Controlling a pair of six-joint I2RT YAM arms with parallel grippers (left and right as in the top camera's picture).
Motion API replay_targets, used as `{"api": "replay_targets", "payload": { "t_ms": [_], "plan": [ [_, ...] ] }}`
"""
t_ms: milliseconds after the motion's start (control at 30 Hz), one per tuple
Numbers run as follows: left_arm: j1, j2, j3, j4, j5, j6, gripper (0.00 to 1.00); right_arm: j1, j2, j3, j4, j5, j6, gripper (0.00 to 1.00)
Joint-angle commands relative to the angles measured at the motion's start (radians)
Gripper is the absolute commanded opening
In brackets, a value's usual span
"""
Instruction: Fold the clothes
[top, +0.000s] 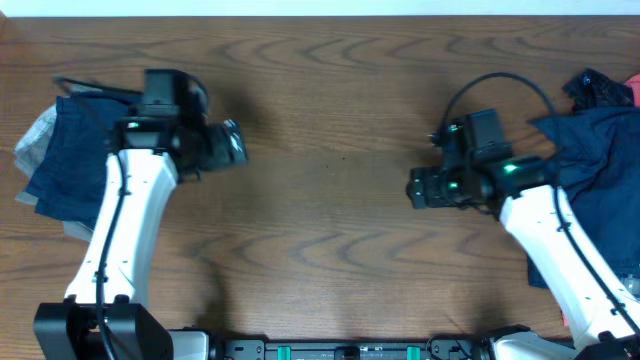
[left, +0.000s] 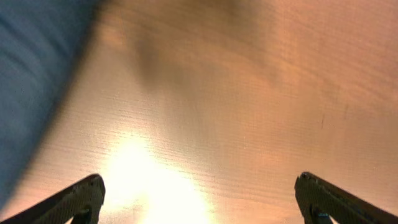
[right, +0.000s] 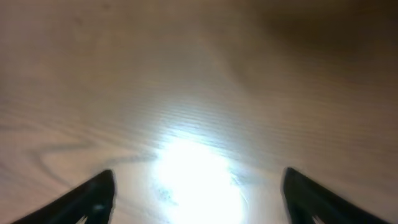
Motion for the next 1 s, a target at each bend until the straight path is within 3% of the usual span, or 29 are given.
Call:
{"api": "replay_targets", "payload": {
  "t_ms": [0, 200, 700, 967],
  "plan": [
    [-0.017, -0.014, 0.004, -0.115, -0.035, 0.013, 0.98, -0.076, -0.013, 0.079, -0.08, -0.03, -0.075, 0.93],
    [-0.004, -0.104, 0.0, -0.258, -0.036, 0.016, 0.98, -0.139, -0.076, 0.145, -0.195, -0.021, -0.137, 0.97],
    [-0.004, -0.948, -0.232, -0.158, -0.147, 0.011, 0.98, -0.14, -0.704, 0.117, -0.187, 0.099, -0.197, 0.99],
    [-0.004, -1.183, -0.276, -0.153, -0.147, 0.011, 0.98, -0.14, -0.792, 0.116, -0.297, 0.09, -0.192, 0.99]
  ]
}}
